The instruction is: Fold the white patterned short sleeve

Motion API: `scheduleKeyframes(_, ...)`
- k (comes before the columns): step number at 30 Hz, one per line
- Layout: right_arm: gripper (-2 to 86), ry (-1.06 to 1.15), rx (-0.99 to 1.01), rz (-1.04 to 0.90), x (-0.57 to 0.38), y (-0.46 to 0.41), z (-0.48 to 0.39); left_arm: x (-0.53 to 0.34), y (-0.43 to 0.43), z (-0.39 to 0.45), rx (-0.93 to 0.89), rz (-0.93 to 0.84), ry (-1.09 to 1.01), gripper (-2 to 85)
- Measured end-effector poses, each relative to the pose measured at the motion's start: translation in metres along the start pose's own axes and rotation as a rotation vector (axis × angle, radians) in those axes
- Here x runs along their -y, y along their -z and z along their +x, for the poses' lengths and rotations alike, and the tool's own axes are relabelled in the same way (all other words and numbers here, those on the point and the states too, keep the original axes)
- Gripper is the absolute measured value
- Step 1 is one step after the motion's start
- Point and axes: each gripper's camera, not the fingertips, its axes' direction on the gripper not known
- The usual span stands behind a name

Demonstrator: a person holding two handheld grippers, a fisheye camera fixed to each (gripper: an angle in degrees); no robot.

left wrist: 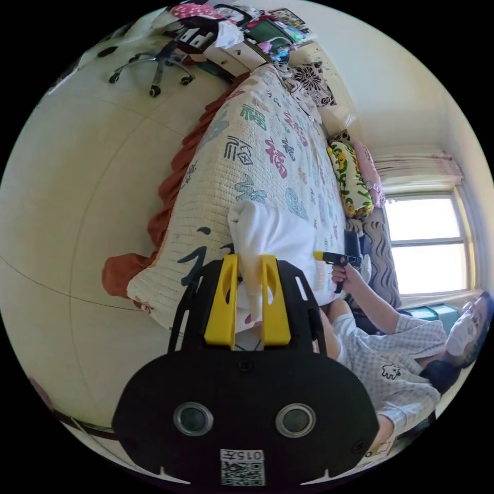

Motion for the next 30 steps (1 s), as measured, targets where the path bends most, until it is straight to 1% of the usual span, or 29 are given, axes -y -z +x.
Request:
scheduleKeyframes(3, -0.5, 0.052, -0.036, 0.021, -0.023, 0.034, -0.012, -0.012, 0.002, 0.035, 0.138, 0.032, -0.018, 6.2)
scheduleKeyframes(5, -0.6, 0.082, -0.071, 0.044, -0.055, 0.070, -0.019, -0.032, 0.004, 0.075, 0.223, 0.115, -0.032, 6.2)
scheduleKeyframes(6, -0.6, 0.087, -0.086, 0.055, -0.065, 0.079, -0.020, -0.037, 0.002, 0.086, 0.237, 0.136, -0.036, 6.5)
scheduleKeyframes(9, -0.5, 0.084, -0.170, 0.127, -0.117, 0.131, -0.026, -0.066, -0.019, 0.156, 0.289, 0.262, -0.112, 7.8)
scheduleKeyframes(11, -0.5, 0.073, -0.232, 0.205, -0.161, 0.175, -0.033, -0.084, -0.054, 0.221, 0.316, 0.331, -0.200, 6.9)
scheduleKeyframes(12, -0.5, 0.070, -0.244, 0.226, -0.172, 0.187, -0.036, -0.087, -0.065, 0.237, 0.332, 0.336, -0.218, 6.5)
scheduleKeyframes(14, -0.4, 0.057, -0.289, 0.318, -0.215, 0.234, -0.045, -0.094, -0.116, 0.302, 0.379, 0.344, -0.290, 6.2)
scheduleKeyframes(15, -0.4, 0.050, -0.303, 0.347, -0.225, 0.246, -0.047, -0.095, -0.130, 0.318, 0.374, 0.340, -0.313, 6.1)
scheduleKeyframes(17, -0.2, 0.034, -0.351, 0.449, -0.267, 0.293, -0.056, -0.090, -0.192, 0.383, 0.275, 0.257, -0.436, 6.1)
scheduleKeyframes(18, -0.1, 0.028, -0.363, 0.474, -0.277, 0.305, -0.058, -0.088, -0.209, 0.399, 0.248, 0.229, -0.463, 6.2)
scheduleKeyframes(20, 0.5, 0.012, -0.445, 0.570, -0.318, 0.349, -0.069, -0.079, -0.278, 0.463, 0.156, 0.104, -0.557, 6.7)
scheduleKeyframes(21, 0.8, 0.007, -0.473, 0.593, -0.328, 0.360, -0.073, -0.077, -0.296, 0.480, 0.136, 0.068, -0.584, 6.8)
scheduleKeyframes(23, 2.1, -0.012, -0.598, 0.667, -0.363, 0.400, -0.087, -0.074, -0.357, 0.552, 0.070, -0.030, -0.700, 7.1)
scheduleKeyframes(24, 2.5, -0.025, -0.631, 0.684, -0.370, 0.410, -0.091, -0.074, -0.370, 0.570, 0.055, -0.047, -0.731, 7.1)
scheduleKeyframes(26, 4.4, -0.065, -0.774, 0.751, -0.394, 0.450, -0.105, -0.075, -0.414, 0.637, -0.014, -0.077, -0.835, 7.3)
scheduleKeyframes(30, 6.1, -0.164, -0.982, 0.804, -0.404, 0.507, -0.122, -0.075, -0.457, 0.711, -0.137, -0.092, -0.922, 7.2)
